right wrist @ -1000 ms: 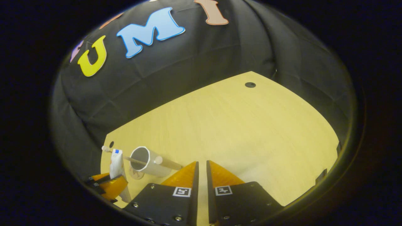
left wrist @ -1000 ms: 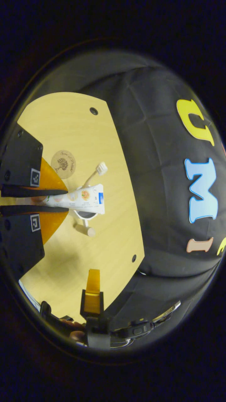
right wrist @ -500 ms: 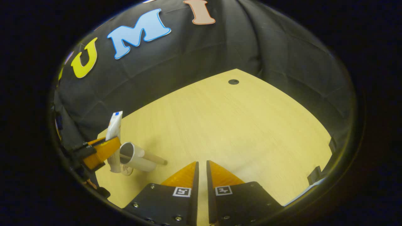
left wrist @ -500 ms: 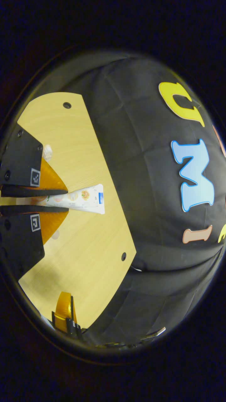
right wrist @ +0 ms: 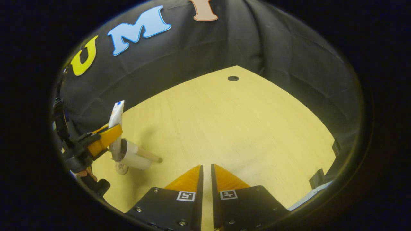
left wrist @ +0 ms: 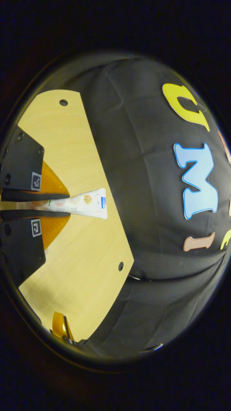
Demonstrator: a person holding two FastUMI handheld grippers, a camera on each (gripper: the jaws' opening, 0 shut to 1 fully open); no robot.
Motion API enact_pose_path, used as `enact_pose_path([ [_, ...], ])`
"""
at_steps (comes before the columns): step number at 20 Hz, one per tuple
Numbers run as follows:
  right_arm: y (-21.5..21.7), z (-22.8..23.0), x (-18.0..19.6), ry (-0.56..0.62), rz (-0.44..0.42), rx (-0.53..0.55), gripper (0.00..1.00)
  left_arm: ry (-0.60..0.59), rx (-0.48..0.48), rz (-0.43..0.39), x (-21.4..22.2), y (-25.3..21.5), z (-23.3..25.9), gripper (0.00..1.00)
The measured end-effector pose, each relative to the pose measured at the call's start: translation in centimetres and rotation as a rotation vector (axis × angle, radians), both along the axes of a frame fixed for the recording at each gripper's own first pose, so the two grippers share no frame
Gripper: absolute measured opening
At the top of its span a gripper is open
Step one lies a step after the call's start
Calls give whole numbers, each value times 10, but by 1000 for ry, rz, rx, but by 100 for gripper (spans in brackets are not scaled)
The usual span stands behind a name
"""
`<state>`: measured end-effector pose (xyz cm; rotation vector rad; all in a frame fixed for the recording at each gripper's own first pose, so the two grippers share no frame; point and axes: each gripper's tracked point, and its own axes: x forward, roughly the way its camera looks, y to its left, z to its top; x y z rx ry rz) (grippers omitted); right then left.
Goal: Put the toothbrush and toothpaste on the desktop into the cup, then pick up the cup and place it on the coaster on the desktop.
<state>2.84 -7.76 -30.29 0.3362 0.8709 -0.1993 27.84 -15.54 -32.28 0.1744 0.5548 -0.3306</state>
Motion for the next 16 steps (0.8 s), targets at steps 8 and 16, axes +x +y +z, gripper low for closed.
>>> enact_pose_path([
  [8, 0, 1, 1, 7, 23, -1, 13, -35, 30, 18, -10, -3, -3, 31],
  [16, 6, 0, 2, -9, 84, 25, 13, -44, 39, 65, -38, 5, 15, 55],
])
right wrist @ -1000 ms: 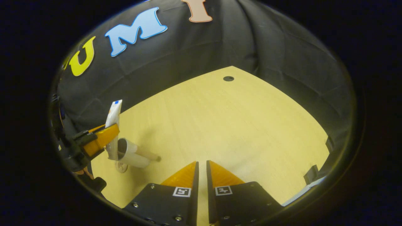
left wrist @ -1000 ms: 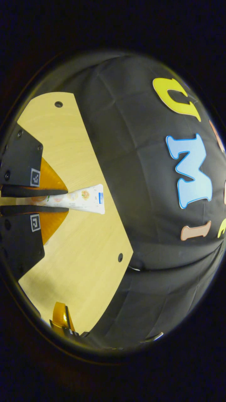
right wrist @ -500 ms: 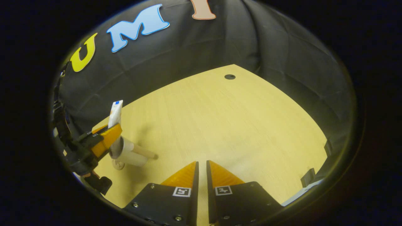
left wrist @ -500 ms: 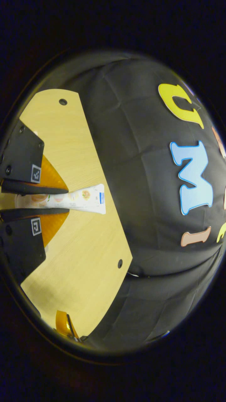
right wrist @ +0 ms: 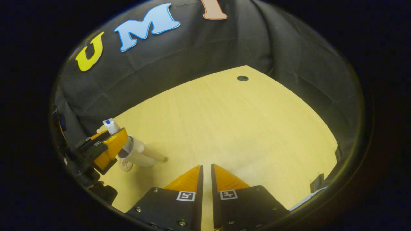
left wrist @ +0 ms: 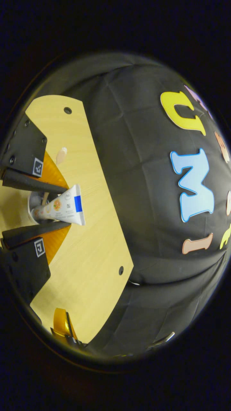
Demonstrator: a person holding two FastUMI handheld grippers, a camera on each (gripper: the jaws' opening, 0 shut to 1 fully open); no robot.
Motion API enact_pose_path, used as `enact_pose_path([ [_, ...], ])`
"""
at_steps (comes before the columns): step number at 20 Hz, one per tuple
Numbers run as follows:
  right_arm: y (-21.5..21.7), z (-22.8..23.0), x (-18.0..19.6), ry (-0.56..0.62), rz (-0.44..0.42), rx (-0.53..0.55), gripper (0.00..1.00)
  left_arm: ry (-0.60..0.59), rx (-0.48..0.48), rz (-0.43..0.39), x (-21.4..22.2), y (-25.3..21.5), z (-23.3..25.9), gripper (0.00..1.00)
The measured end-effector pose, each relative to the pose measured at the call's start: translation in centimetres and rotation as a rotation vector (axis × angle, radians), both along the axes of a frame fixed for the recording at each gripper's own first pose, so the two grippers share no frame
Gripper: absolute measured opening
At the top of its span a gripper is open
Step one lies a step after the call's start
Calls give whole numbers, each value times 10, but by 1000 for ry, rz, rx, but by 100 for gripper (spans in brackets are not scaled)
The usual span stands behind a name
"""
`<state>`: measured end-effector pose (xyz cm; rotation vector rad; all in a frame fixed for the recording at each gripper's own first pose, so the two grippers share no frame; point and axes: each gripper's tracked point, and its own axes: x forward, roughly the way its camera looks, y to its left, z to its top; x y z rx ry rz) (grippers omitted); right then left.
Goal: Put the toothbrush and toothpaste on the desktop into the cup, then pick up the cup and place it on the coaster on the desktop.
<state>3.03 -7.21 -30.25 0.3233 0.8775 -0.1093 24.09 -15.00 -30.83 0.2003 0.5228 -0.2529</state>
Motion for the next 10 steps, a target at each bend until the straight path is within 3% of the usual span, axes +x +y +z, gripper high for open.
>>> enact_pose_path([
  [2, 3, 1, 1, -13, 35, 19, 13, 9, -7, 21, -10, 6, 0, 61],
  [10, 36, 10, 7, -36, 223, 39, 17, -9, 17, 88, -49, 37, 11, 63],
])
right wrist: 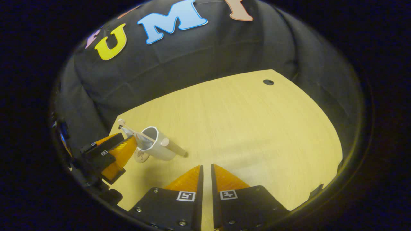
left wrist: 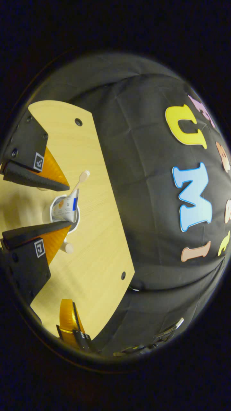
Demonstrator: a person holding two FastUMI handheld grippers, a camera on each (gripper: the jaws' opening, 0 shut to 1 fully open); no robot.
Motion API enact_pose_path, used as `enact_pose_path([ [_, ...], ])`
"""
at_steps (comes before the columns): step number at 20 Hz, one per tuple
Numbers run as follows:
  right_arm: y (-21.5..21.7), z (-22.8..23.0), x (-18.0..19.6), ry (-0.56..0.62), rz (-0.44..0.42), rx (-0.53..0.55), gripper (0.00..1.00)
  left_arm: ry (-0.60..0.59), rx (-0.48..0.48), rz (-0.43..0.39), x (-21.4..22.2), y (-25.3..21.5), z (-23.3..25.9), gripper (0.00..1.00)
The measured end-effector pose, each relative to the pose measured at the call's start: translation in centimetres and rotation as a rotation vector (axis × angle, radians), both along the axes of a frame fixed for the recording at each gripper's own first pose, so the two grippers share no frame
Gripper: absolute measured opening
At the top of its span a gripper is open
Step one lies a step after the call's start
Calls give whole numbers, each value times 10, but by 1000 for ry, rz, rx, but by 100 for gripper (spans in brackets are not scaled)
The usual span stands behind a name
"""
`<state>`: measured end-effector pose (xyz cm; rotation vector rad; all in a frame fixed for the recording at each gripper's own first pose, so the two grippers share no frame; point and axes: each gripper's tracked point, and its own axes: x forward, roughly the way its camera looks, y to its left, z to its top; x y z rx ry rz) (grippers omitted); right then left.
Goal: Put the toothbrush and toothpaste on the desktop into the cup, then pick up the cup and place it on the coaster on the desktop.
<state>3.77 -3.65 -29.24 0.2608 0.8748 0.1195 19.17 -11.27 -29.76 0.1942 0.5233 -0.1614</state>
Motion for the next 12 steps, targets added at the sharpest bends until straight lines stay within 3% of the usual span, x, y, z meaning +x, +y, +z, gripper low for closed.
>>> enact_pose_path([
  [5, 25, 7, 12, -13, 121, -9, 17, -26, 13, 57, -20, 23, 13, 61],
  [6, 28, 7, 13, -11, 147, -12, 13, -24, 15, 71, -25, 28, 14, 61],
  [8, 34, 7, 20, -9, 199, -32, 20, -21, 23, 101, -36, 42, 13, 61],
  [10, 41, 3, 30, -4, 255, -57, 17, -12, 34, 134, -49, 57, 10, 61],
  [12, 53, -3, 36, 13, 332, -64, 25, 5, 32, 164, -63, 70, 3, 61],
])
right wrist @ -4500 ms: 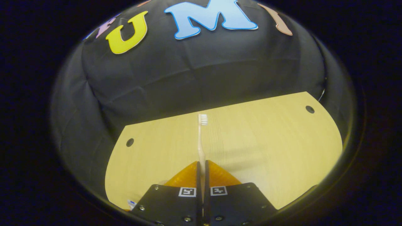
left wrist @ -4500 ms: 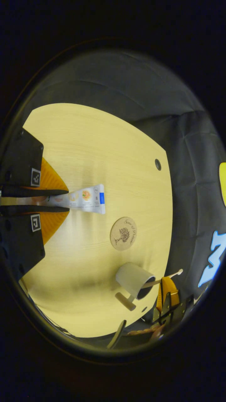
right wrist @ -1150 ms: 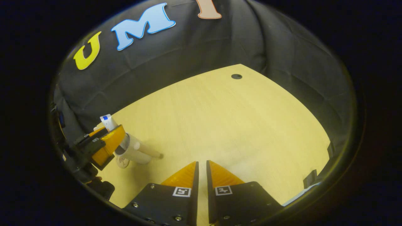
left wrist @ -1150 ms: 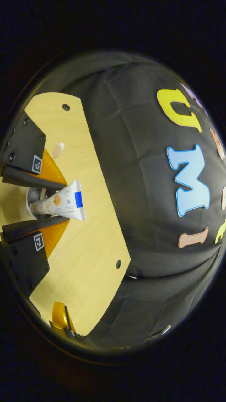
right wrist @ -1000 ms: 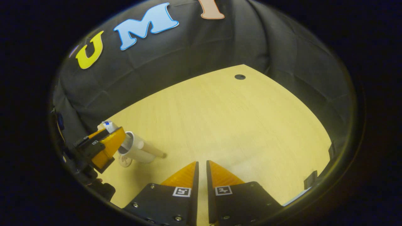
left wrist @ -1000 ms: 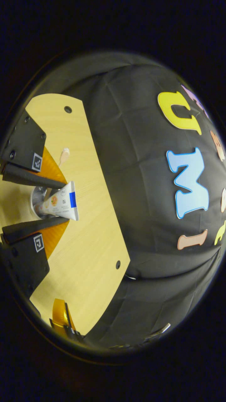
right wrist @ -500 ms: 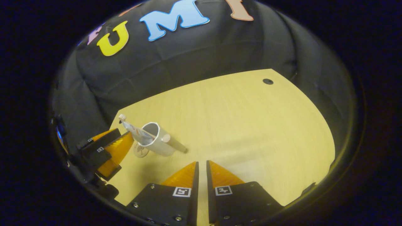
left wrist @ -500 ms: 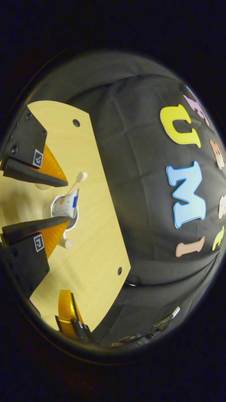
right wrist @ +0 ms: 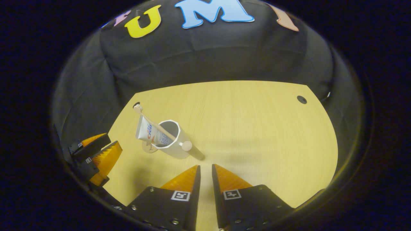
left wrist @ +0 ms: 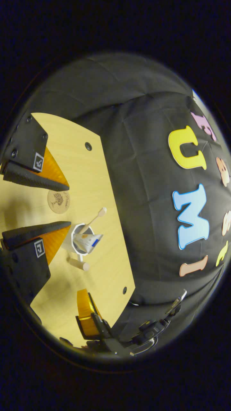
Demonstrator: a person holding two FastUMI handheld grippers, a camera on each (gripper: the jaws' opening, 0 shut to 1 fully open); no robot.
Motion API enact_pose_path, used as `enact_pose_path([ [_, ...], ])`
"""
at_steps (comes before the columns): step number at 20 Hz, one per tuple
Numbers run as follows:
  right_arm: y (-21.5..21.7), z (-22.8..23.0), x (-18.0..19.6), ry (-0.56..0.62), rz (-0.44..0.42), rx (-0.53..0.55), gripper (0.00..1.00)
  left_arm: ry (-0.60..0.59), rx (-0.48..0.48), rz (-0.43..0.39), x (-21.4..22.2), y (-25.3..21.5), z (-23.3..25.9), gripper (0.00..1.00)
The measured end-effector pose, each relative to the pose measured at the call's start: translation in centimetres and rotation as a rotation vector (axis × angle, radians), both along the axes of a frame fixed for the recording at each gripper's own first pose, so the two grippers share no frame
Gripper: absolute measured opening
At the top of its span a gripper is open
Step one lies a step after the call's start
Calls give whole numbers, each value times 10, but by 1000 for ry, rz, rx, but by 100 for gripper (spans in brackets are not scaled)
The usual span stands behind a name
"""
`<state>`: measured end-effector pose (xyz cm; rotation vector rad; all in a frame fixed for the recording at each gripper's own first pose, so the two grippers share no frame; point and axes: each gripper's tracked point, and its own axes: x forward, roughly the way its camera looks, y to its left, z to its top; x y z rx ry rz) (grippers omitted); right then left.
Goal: Put the toothbrush and toothpaste on the desktop into the cup, then pick up the cup and place it on the coaster on the desktop.
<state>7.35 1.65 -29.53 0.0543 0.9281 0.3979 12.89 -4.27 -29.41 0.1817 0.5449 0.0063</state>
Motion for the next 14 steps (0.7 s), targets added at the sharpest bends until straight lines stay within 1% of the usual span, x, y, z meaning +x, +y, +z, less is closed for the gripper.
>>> enact_pose_path([
  [2, 7, -6, 5, -7, 84, -49, 27, 23, -15, 43, -14, 12, -7, 61],
  [3, 10, -8, 9, -13, 128, -80, 33, 33, -18, 66, -21, 19, -11, 61],
  [5, 19, -10, 15, -16, 214, -125, 33, 52, -21, 107, -35, 32, -19, 61],
  [6, 23, -11, 17, -12, 254, -139, 27, 60, -18, 125, -42, 38, -21, 61],
  [7, 27, -12, 22, -10, 287, -150, 32, 68, -12, 144, -48, 45, -24, 61],
  [9, 34, -17, 33, -5, 328, -164, 31, 86, -6, 185, -60, 60, -30, 61],
  [10, 39, -19, 35, 9, 347, -157, 27, 93, -8, 208, -66, 66, -34, 61],
  [11, 41, -24, 38, 19, 360, -166, 40, 100, -11, 233, -72, 72, -36, 61],
  [12, 41, -26, 41, 20, 378, -178, 42, 106, -13, 259, -78, 78, -37, 61],
  [13, 42, -28, 45, 22, 401, -194, 37, 112, -17, 281, -83, 83, -40, 61],
  [14, 43, -30, 45, 28, 425, -205, 40, 118, -16, 302, -88, 89, -42, 61],
])
